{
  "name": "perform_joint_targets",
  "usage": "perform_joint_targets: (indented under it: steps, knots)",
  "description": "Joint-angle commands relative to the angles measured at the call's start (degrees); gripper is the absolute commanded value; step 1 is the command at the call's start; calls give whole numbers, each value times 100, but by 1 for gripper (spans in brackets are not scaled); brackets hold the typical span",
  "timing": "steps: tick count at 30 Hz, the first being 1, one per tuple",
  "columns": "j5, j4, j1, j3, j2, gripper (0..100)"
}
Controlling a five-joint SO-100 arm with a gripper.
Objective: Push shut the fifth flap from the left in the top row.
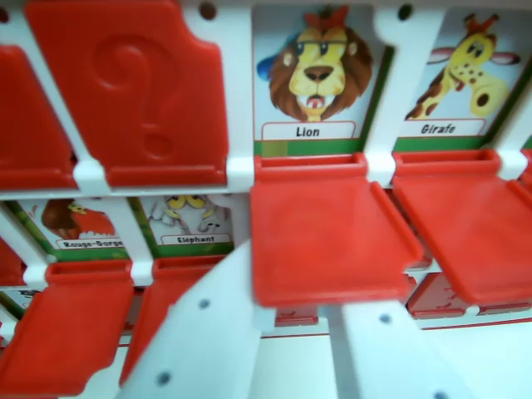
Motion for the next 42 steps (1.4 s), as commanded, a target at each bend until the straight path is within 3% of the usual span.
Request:
perform_joint_targets:
  steps: [1,10,18,29,42]
  knots:
    - [-88,18,-79,-765,1081,0]
    - [-202,211,-44,-483,1775,0]
    - [-202,308,-70,0,2338,0]
    - [-88,369,-44,773,2514,0]
    - [229,396,-79,483,1679,0]
